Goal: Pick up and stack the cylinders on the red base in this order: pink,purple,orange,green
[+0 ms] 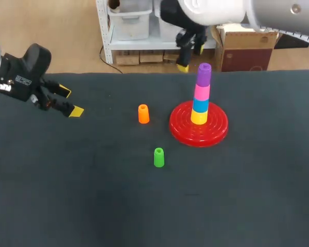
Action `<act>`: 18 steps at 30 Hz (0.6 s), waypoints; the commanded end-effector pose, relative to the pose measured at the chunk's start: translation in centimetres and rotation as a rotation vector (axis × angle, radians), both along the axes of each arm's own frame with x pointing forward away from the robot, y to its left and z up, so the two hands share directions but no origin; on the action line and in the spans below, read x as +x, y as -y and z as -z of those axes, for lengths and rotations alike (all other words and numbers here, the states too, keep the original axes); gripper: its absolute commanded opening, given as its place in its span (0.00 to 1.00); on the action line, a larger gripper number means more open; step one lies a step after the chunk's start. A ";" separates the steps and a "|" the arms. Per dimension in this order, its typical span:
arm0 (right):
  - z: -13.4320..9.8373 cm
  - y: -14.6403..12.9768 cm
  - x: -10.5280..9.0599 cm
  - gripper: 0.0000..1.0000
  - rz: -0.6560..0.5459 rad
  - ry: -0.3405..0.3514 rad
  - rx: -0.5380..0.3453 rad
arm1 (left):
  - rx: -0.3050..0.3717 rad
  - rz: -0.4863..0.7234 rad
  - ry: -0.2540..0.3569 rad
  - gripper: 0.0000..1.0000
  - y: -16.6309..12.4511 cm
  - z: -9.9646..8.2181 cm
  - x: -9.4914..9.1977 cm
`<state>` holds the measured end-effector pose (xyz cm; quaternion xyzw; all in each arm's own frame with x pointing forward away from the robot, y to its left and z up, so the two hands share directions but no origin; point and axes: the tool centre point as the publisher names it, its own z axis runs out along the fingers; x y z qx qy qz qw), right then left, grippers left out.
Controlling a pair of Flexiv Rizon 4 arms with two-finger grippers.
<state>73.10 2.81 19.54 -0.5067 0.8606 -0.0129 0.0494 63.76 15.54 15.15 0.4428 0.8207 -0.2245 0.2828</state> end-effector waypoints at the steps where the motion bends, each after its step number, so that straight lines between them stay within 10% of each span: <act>1: 2.0 -3.3 0.5 1.00 -0.043 -0.023 -0.011 | 0.004 0.002 -0.004 1.00 0.0 0.0 0.2; 18: 12.6 -10.3 -0.6 1.00 -0.173 -0.248 -0.081 | 0.004 0.002 -0.004 1.00 0.0 0.0 0.2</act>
